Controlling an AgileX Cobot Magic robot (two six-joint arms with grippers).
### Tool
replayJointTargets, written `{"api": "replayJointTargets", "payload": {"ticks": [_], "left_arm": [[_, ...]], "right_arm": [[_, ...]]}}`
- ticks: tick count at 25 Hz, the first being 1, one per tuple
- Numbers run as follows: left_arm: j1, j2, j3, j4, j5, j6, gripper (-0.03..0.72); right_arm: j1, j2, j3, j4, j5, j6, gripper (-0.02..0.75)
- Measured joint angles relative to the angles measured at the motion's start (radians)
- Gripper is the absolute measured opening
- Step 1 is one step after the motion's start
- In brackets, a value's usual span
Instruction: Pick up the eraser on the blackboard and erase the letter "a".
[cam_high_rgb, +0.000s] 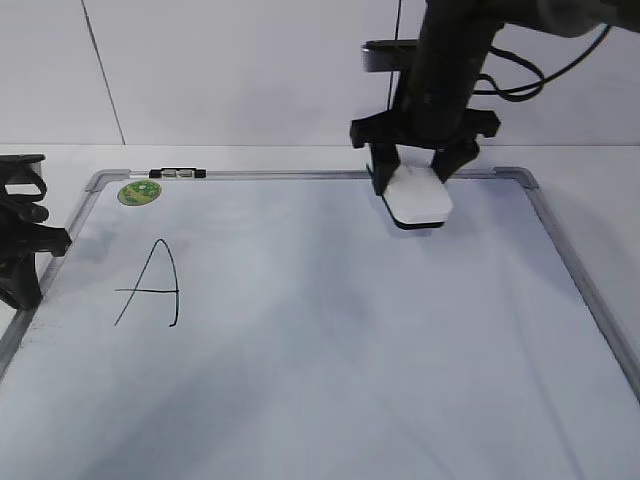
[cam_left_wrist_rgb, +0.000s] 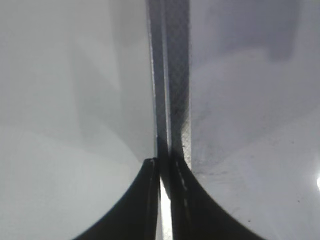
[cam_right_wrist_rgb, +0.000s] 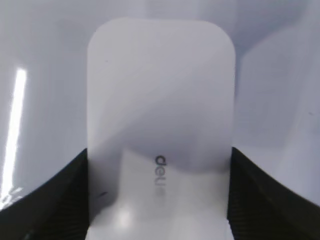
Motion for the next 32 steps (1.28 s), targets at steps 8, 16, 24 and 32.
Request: {"api": "replayJointTargets", "payload": {"ticks": [8, 16, 24, 32], "left_arm": [[0.0, 0.0, 0.0, 0.002, 0.0, 0.0, 0.023], [0.0, 0.0, 0.0, 0.002, 0.0, 0.0, 0.023], [0.0, 0.0, 0.0, 0.002, 0.0, 0.0, 0.023], [0.0, 0.0, 0.0, -0.009, 0.0, 0.0, 0.023]], "right_arm": [[-0.112, -0.115, 0.238, -0.044, -0.002, 0.01, 0.542], [-0.202, -0.243, 0.444, -0.051, -0.057, 0.01, 0.542], [-0.289, -0.27, 0.58, -0.051, -0.174, -0.059, 0.542], [-0.308, -0.27, 0.582, 0.003, -0.257, -0.135, 0.542]]}}
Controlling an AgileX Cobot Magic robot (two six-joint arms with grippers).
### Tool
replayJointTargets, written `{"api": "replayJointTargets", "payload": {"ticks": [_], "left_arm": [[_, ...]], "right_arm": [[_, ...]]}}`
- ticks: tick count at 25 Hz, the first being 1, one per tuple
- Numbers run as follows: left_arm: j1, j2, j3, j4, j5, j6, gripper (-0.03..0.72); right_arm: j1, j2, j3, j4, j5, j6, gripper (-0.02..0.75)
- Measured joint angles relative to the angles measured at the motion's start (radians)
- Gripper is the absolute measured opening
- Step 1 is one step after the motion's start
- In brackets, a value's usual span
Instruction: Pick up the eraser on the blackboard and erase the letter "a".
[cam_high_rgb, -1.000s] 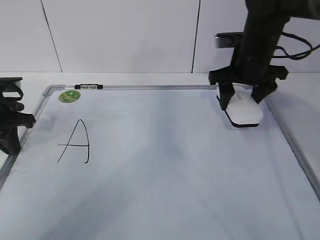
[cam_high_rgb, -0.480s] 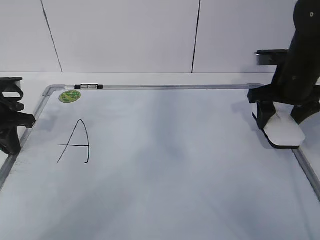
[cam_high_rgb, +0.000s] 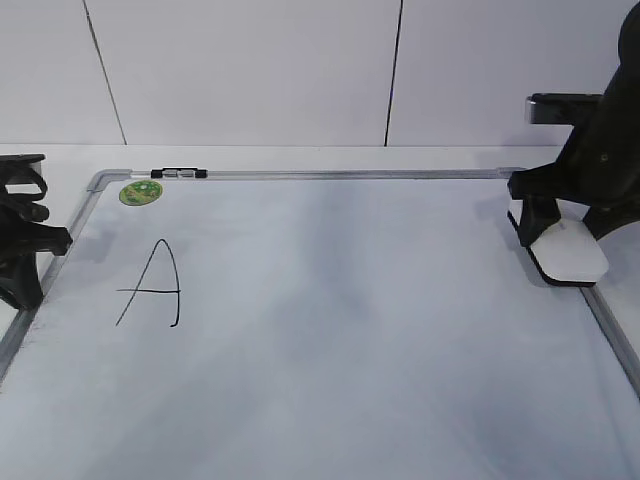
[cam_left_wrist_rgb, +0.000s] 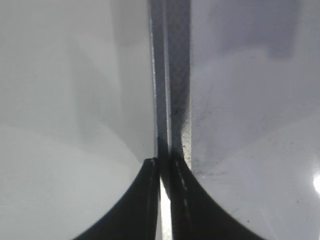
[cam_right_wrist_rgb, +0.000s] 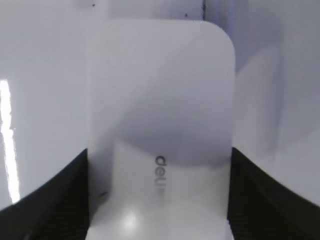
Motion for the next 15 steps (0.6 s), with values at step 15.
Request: {"api": "replayJointTargets", "payload": {"ticks": [15], "left_arm": [[0.0, 0.0, 0.0, -0.003, 0.0, 0.0, 0.025]], "right_arm": [[0.0, 0.036, 0.002, 0.016, -0.002, -0.027, 0.542]]}}
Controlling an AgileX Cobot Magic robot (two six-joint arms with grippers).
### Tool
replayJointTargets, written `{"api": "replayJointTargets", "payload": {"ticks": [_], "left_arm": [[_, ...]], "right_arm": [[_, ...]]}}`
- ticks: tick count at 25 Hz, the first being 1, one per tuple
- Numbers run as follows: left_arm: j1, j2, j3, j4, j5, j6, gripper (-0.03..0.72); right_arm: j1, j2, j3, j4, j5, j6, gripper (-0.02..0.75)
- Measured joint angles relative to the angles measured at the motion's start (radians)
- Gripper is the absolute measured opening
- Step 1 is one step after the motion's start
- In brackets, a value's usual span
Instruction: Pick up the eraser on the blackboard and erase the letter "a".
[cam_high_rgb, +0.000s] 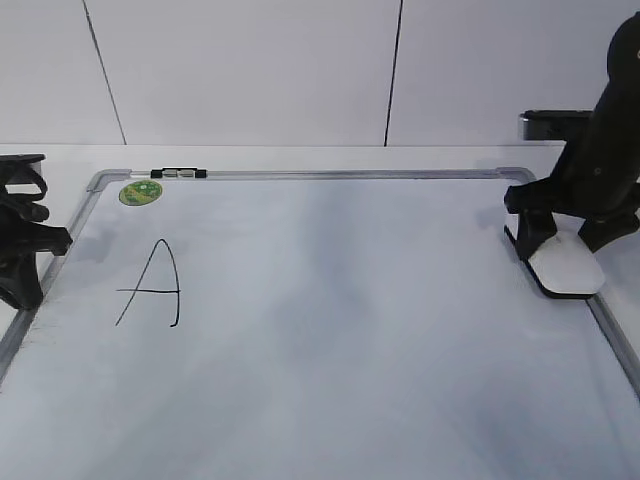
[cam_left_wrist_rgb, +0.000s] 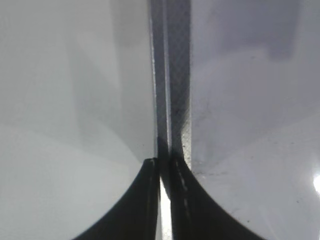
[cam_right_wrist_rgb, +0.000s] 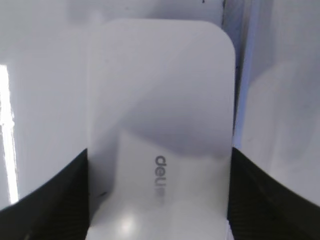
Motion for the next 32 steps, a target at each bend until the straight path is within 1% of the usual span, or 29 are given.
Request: {"api": "replayJointTargets", "payload": {"ticks": [16, 21, 25, 29, 32], "left_arm": [[0.0, 0.0, 0.0, -0.001, 0.0, 0.002, 0.025], [0.0, 0.0, 0.0, -0.002, 0.0, 0.002, 0.025], [0.0, 0.0, 0.0, -0.002, 0.0, 0.002, 0.025], [0.0, 0.0, 0.0, -0.002, 0.0, 0.002, 0.025], [0.0, 0.0, 0.0, -0.002, 0.0, 0.002, 0.026]], "right_arm": [[0.0, 0.009, 0.0, -0.019, 0.0, -0.002, 0.544], [0.0, 0.01, 0.0, -0.019, 0.0, -0.002, 0.605], [0.0, 0.01, 0.0, -0.014, 0.007, -0.002, 0.612], [0.0, 0.01, -0.042, -0.016, 0.076, -0.002, 0.601], [0.0, 0.01, -0.136, -0.024, 0.158, -0.002, 0.596]]}}
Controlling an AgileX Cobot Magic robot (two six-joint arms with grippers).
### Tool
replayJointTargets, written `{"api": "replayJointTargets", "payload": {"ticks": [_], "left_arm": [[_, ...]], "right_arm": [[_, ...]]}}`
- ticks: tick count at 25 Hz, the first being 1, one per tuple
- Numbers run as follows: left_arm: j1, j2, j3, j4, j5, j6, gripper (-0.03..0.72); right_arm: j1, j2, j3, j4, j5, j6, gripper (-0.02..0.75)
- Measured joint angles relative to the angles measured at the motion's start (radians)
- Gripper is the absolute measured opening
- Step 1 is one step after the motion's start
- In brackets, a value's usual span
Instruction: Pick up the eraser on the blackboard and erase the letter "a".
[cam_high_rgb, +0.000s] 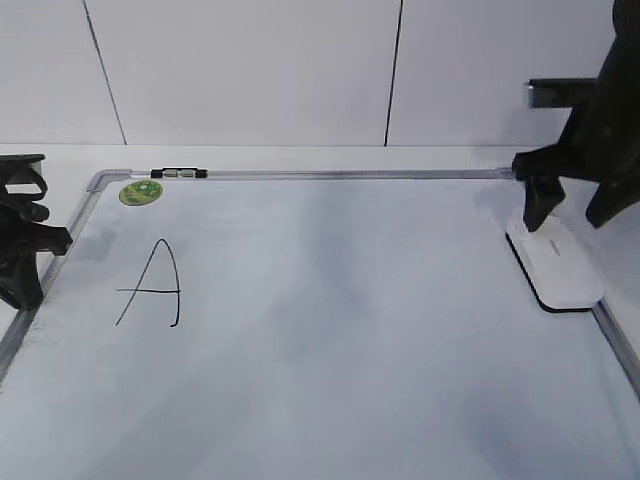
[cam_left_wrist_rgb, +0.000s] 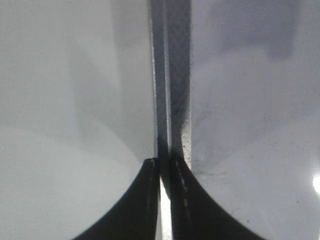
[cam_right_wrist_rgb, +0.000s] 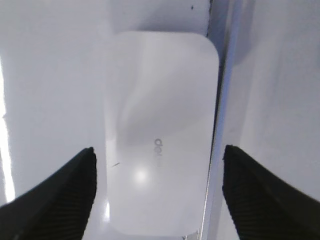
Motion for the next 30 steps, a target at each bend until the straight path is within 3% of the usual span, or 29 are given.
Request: {"api": "replayJointTargets", "payload": {"ticks": [7, 12, 15, 21, 30], "left_arm": [[0.0, 0.0, 0.0, 0.0, 0.0, 0.006, 0.056], [0.0, 0.002, -0.011, 0.013, -0.002, 0.018, 0.195], [0.0, 0.005, -0.043, 0.01, -0.004, 0.02, 0.238], [0.0, -0.072, -0.131, 0.013, 0.087, 0.02, 0.25], [0.0, -0.217, -0.14, 0.03, 0.308, 0.02, 0.25]], "right_arm": [[0.0, 0.0, -0.202, -0.007, 0.085, 0.0, 0.58], [0.0, 0.0, -0.244, -0.007, 0.089, 0.0, 0.579], [0.0, 0.0, -0.246, 0.002, 0.093, 0.0, 0.578], [0.0, -0.051, -0.235, 0.012, 0.095, 0.005, 0.577], [0.0, -0.286, -0.087, 0.053, 0.1, 0.011, 0.577]]}}
